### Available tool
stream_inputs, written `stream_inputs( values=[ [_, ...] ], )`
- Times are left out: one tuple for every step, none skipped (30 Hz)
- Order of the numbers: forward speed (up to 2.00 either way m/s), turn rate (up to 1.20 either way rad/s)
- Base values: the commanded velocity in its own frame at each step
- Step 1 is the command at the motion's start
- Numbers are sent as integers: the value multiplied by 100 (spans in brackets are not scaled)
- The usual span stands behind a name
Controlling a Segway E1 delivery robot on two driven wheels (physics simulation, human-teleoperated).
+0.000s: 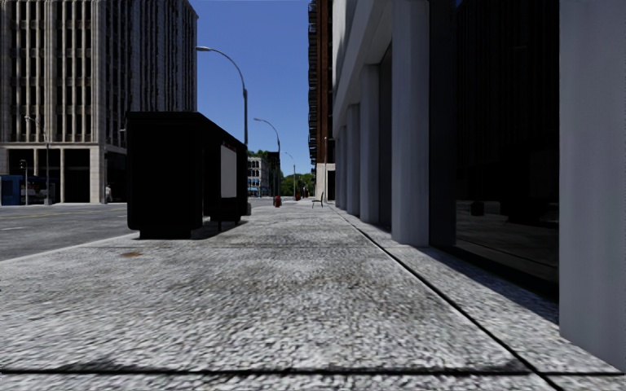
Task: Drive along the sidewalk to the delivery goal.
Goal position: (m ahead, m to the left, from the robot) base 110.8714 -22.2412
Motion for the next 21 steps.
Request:
stream_inputs(
  values=[
    [200, 0],
    [200, 0],
    [200, 0],
    [200, 0],
    [200, 0],
    [200, 0],
    [200, 0],
    [200, 0],
    [200, 0],
    [200, 0],
    [200, 0],
    [200, 0],
    [200, 0],
    [200, 0],
    [200, 0],
    [200, 0],
    [200, 0],
    [200, 0],
    [200, 0],
    [200, 0],
    [200, 0]
  ],
)
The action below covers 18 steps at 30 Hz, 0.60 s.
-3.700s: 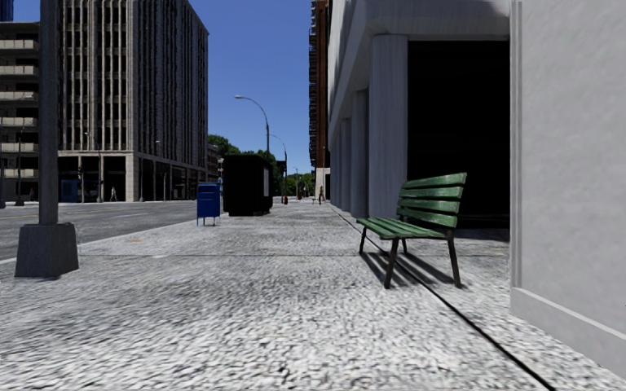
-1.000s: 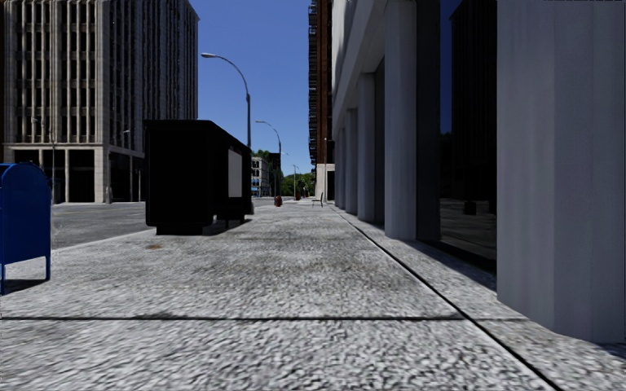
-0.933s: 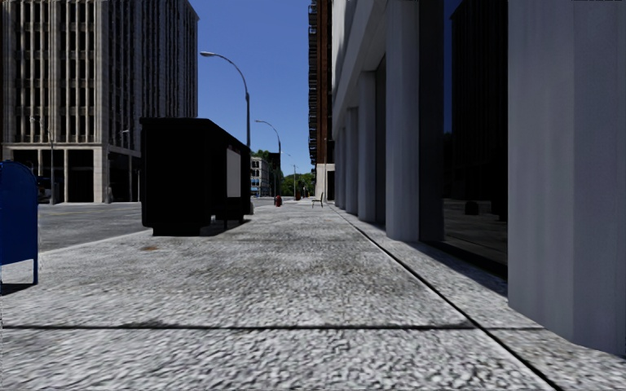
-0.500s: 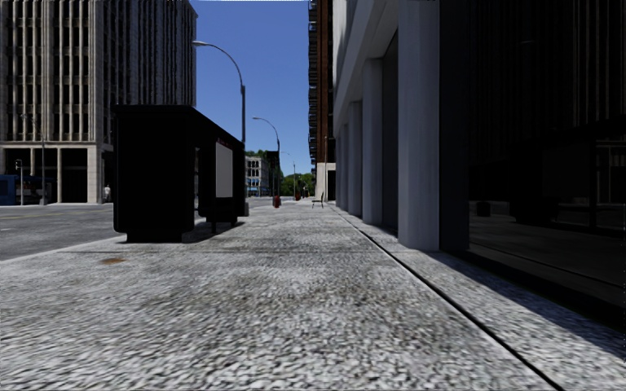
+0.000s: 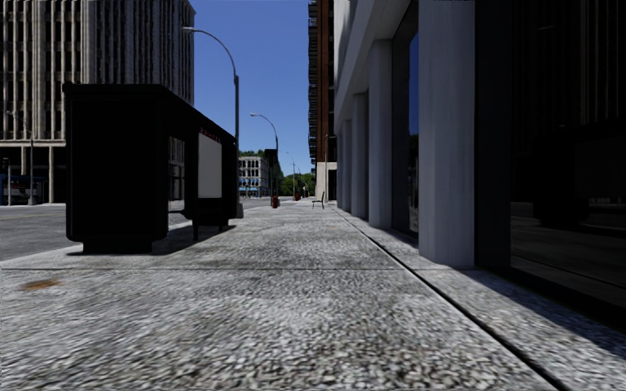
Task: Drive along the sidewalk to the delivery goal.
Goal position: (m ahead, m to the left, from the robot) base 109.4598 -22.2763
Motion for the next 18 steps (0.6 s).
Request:
stream_inputs(
  values=[
    [200, 0],
    [200, 0],
    [200, 0],
    [200, 0],
    [200, 0],
    [200, 0],
    [200, 0],
    [200, 0],
    [200, 0],
    [200, 0],
    [200, 0],
    [200, 0],
    [200, 0],
    [200, 0],
    [200, 0],
    [200, 0],
    [200, 0],
    [200, 0]
  ],
)
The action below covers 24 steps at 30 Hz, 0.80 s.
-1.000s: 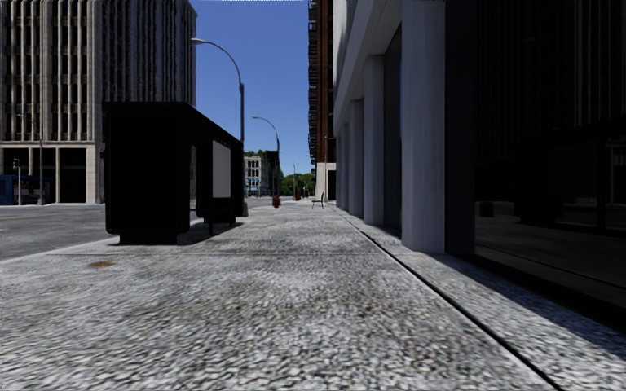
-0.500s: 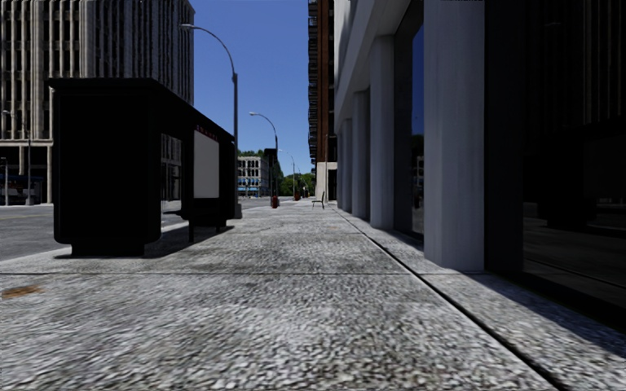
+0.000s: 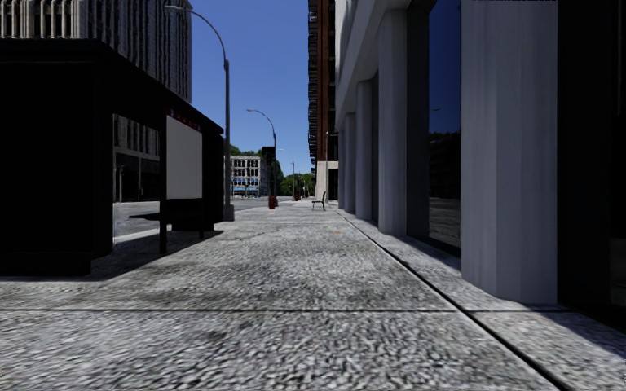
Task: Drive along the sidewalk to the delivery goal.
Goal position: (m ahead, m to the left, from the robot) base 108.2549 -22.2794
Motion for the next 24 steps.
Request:
stream_inputs(
  values=[
    [200, 0],
    [200, 0],
    [200, 0],
    [200, 0],
    [200, 0],
    [200, 0],
    [200, 0],
    [200, 0],
    [200, 0],
    [200, 0],
    [200, 0],
    [200, 0],
    [200, 0],
    [200, 0],
    [200, 0],
    [200, 0],
    [200, 0],
    [200, 0],
    [200, 0],
    [200, 0],
    [200, 0],
    [200, 0],
    [200, 0],
    [200, 0]
  ],
)
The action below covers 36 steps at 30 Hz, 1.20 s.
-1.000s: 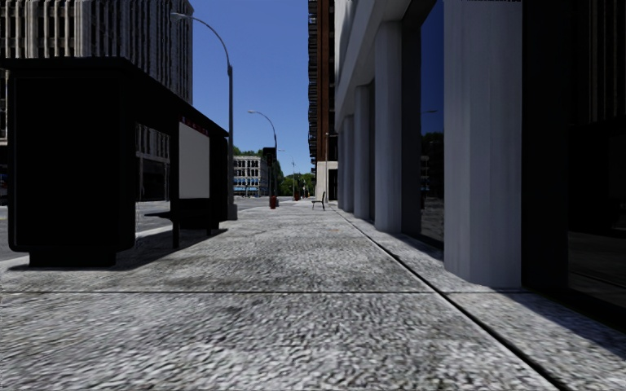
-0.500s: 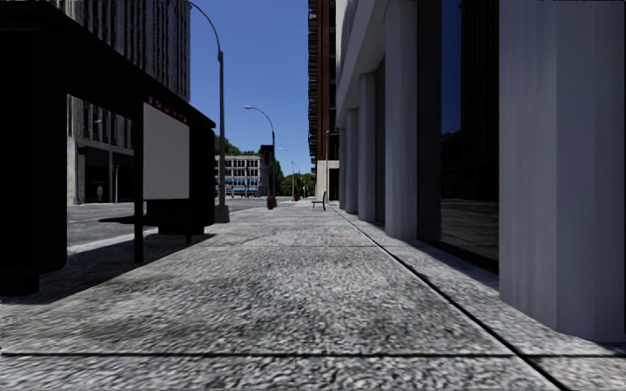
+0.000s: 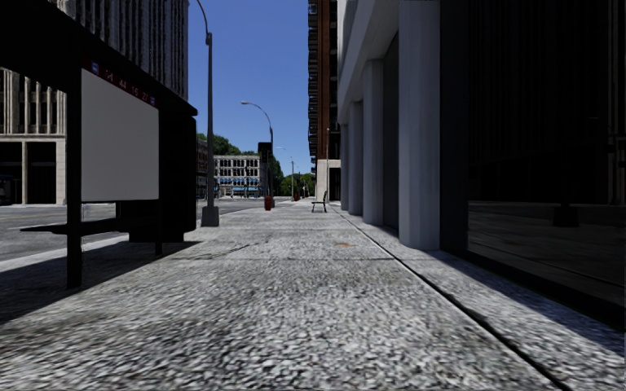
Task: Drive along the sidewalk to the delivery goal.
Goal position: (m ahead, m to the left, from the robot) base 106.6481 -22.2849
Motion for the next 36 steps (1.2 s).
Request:
stream_inputs(
  values=[
    [200, 0],
    [200, 0],
    [200, 0],
    [200, 0],
    [200, 0],
    [200, 0],
    [200, 0],
    [200, 0],
    [200, 0],
    [200, 0],
    [200, 0],
    [200, 0],
    [200, 0],
    [200, 0],
    [200, 0],
    [200, 0],
    [200, 0],
    [200, 0],
    [200, 0],
    [200, 0],
    [200, 0],
    [200, 0],
    [200, 0],
    [200, 0],
    [200, 0],
    [200, 0],
    [200, 0],
    [200, 0],
    [200, 0],
    [200, 0],
    [200, 0],
    [200, 0],
    [200, 0],
    [200, 0],
    [200, 0],
    [200, 0]
  ],
)
